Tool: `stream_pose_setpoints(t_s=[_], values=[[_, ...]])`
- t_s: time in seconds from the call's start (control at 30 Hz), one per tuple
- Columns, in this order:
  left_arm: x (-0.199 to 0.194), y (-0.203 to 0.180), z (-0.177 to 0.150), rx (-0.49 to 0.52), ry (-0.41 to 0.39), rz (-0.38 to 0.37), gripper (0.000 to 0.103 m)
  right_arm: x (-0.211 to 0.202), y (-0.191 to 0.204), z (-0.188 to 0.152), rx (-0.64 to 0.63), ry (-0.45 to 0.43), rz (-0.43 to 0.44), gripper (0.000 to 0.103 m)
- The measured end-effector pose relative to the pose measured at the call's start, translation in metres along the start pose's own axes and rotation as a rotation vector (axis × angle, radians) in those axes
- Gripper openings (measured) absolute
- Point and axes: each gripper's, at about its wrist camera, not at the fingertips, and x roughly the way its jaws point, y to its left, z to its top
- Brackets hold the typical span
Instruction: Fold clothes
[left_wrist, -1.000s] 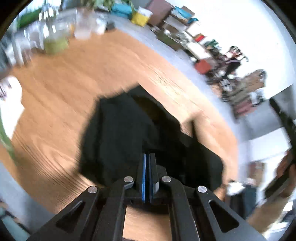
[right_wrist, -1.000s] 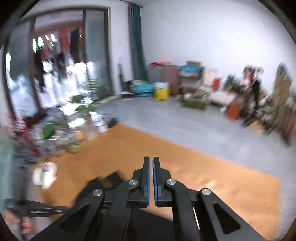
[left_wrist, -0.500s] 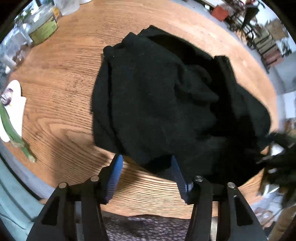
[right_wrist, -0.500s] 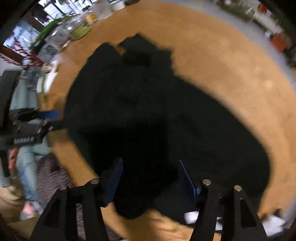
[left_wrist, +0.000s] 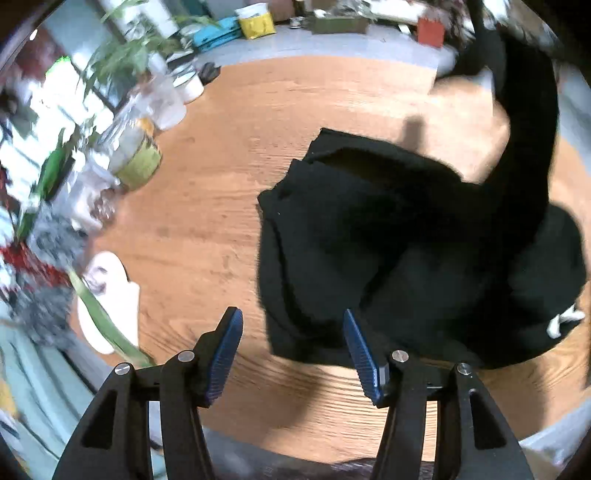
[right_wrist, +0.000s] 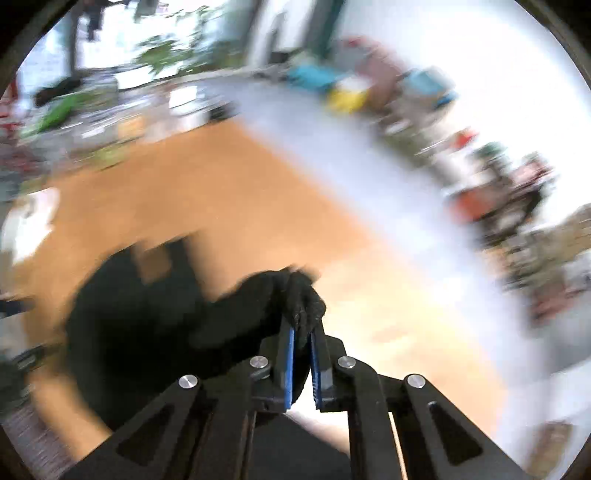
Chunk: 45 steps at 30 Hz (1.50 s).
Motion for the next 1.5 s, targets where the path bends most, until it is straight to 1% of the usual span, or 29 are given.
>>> stream_pose_setpoints(t_s=[0.03,0.07,0.1,0.13,0.17,0.2,0.23,0.27,0.33,0.43,0.5,0.57,0.63,0.67,0.7,0.8,0.83,0.87,0.93,1.0,1.07,1.13,1.17,1.2,1.27,1.3,1.33,1.43,1.5], values=[[0.000,-0.005,0.002,0.003,0.019,-0.028,0.059,0.002,-0.011,0.008,0.010,-0.013,-0.075,0.010],[0.004,-0.003,0.004,-0.005,0.039,-0.064,0.059,0.003,-0.022,0.014,0.030,-0.025,-0.124,0.017],[0.008,-0.002,0.005,-0.025,0.057,-0.104,0.059,0.004,-0.034,0.016,0.066,-0.033,-0.128,0.046],[0.009,0.001,0.005,-0.046,0.059,-0.122,0.059,0.004,-0.046,0.014,0.106,-0.033,-0.116,0.070],[0.007,0.000,0.004,-0.049,0.048,-0.131,0.059,0.003,-0.053,0.007,0.144,-0.030,-0.093,0.073],[0.005,-0.001,0.004,-0.051,0.038,-0.139,0.059,0.001,-0.058,-0.005,0.179,-0.020,-0.035,0.074],[0.004,-0.002,0.003,-0.048,0.036,-0.148,0.059,-0.002,-0.063,-0.023,0.205,0.005,0.061,0.074],[0.005,-0.005,0.003,-0.041,0.036,-0.155,0.059,-0.004,-0.065,-0.046,0.223,0.031,0.156,0.074],[0.015,-0.013,0.006,0.001,0.027,-0.173,0.059,-0.009,-0.061,-0.099,0.241,0.075,0.299,0.074],[0.002,-0.024,0.013,0.005,-0.024,-0.194,0.059,-0.013,-0.040,-0.173,0.199,0.135,0.419,0.074],[-0.011,-0.028,0.022,-0.023,-0.092,-0.252,0.059,-0.012,-0.026,-0.212,0.161,0.160,0.445,0.074],[-0.018,-0.035,0.031,-0.022,-0.152,-0.248,0.059,-0.006,-0.013,-0.234,0.137,0.172,0.455,0.074],[-0.016,-0.052,0.037,0.034,-0.125,-0.185,0.059,0.002,-0.002,-0.244,0.138,0.198,0.457,0.074],[-0.012,-0.054,0.036,0.043,-0.103,-0.179,0.059,0.003,-0.001,-0.249,0.153,0.208,0.461,0.074],[-0.008,-0.054,0.030,0.039,-0.075,-0.188,0.059,0.002,0.002,-0.254,0.169,0.207,0.477,0.073],[0.004,-0.042,0.003,0.022,-0.013,-0.208,0.059,-0.016,0.013,-0.273,0.182,0.136,0.551,0.075],[0.006,-0.037,-0.006,0.006,-0.010,-0.195,0.059,-0.022,0.016,-0.279,0.173,0.106,0.545,0.076],[0.012,-0.028,-0.017,-0.012,-0.004,-0.175,0.059,-0.028,0.019,-0.285,0.155,0.077,0.510,0.076],[0.013,-0.016,-0.026,-0.048,-0.004,-0.176,0.059,-0.024,0.012,-0.281,0.131,0.031,0.457,0.076],[0.008,-0.006,-0.026,-0.093,-0.021,-0.234,0.059,-0.015,0.000,-0.268,0.161,-0.002,0.446,0.076],[-0.008,-0.004,-0.013,-0.142,-0.100,-0.321,0.059,-0.007,-0.016,-0.258,0.261,-0.011,0.513,0.076],[-0.024,-0.002,0.000,-0.190,-0.180,-0.406,0.059,-0.001,-0.014,-0.258,0.295,0.001,0.581,0.078],[-0.027,-0.006,0.011,-0.220,-0.212,-0.410,0.059,0.001,-0.009,-0.260,0.299,0.011,0.613,0.078],[-0.024,-0.011,0.021,-0.231,-0.207,-0.374,0.059,0.004,-0.005,-0.262,0.303,0.021,0.644,0.078],[-0.006,-0.021,0.036,-0.231,-0.154,-0.263,0.059,0.008,0.004,-0.266,0.309,0.040,0.706,0.078],[0.014,-0.028,0.042,-0.211,-0.089,-0.186,0.059,0.011,0.008,-0.268,0.313,0.050,0.738,0.073],[0.028,-0.031,0.040,-0.190,-0.042,-0.147,0.059,0.013,0.013,-0.269,0.316,0.060,0.769,0.067],[0.061,-0.035,0.012,-0.117,0.086,-0.075,0.059,0.020,0.026,-0.275,0.326,0.090,0.863,0.061],[0.063,-0.025,-0.016,-0.094,0.069,-0.090,0.061,0.024,0.034,-0.279,0.332,0.110,0.925,0.060]])
